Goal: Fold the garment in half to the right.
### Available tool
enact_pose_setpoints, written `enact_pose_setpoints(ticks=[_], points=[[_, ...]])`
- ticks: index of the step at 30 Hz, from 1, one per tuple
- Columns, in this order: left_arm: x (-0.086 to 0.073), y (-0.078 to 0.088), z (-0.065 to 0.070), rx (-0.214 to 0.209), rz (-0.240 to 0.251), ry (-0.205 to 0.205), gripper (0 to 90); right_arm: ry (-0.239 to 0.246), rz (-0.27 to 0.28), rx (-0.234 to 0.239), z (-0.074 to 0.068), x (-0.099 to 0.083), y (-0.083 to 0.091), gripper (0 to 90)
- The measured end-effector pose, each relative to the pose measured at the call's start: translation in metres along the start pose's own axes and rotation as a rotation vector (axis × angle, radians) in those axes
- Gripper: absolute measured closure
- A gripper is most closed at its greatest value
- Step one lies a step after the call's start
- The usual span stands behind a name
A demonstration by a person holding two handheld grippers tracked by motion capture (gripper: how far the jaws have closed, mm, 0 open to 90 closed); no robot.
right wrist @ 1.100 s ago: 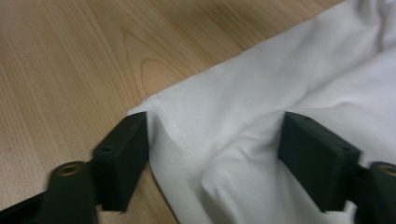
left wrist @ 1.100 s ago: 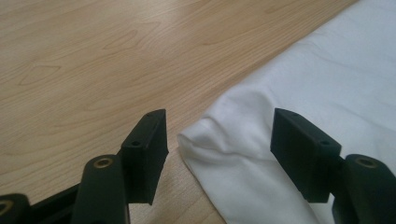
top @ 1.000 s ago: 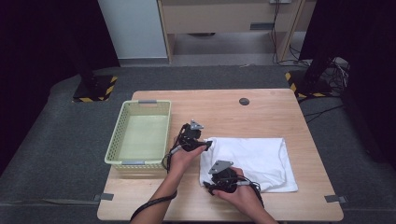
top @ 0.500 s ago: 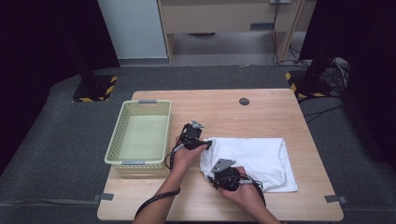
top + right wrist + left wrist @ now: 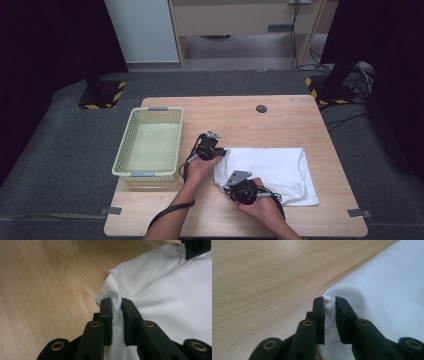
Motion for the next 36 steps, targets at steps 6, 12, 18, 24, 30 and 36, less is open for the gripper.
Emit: enact_pose_setpoints(ticks=[6, 12, 18, 24, 30, 36], points=[[0.004, 0.001, -0.004, 0.020, -0.001, -0.004, 83.9, 0.004, 0.002, 0.001, -0.001, -0.001, 0.002, 82.3], [0.009, 0.008, -0.006, 0.031, 0.015, -0.020, 84.5, 0.011, 0.008, 0.001, -0.003, -0.002, 0.006, 83.2], [0.018, 0.018, -0.005, 0.037, 0.037, -0.028, 84.7, 0.029, 0.027, -0.007, -0.006, 0.001, 0.015, 83.8], [0.026, 0.032, -0.003, 0.041, 0.061, -0.036, 84.6, 0.021, 0.067, -0.005, -0.011, 0.011, 0.028, 83.8], [0.034, 0.048, 0.000, 0.047, 0.082, -0.039, 84.6, 0.033, 0.075, -0.014, -0.019, 0.019, 0.034, 83.7], [0.042, 0.067, -0.001, 0.058, 0.113, -0.046, 84.6, 0.039, 0.095, -0.020, -0.026, 0.029, 0.040, 83.7]])
Point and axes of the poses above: each handheld gripper's, and its own axes: y roughly backward along the jaws, x roughly out of its top, z roughly to its right, the point moved 6 cm from there along -y, roughly forward along the jaws, and after that the axes turned 12 degrees about x, right-handed, at the moved point
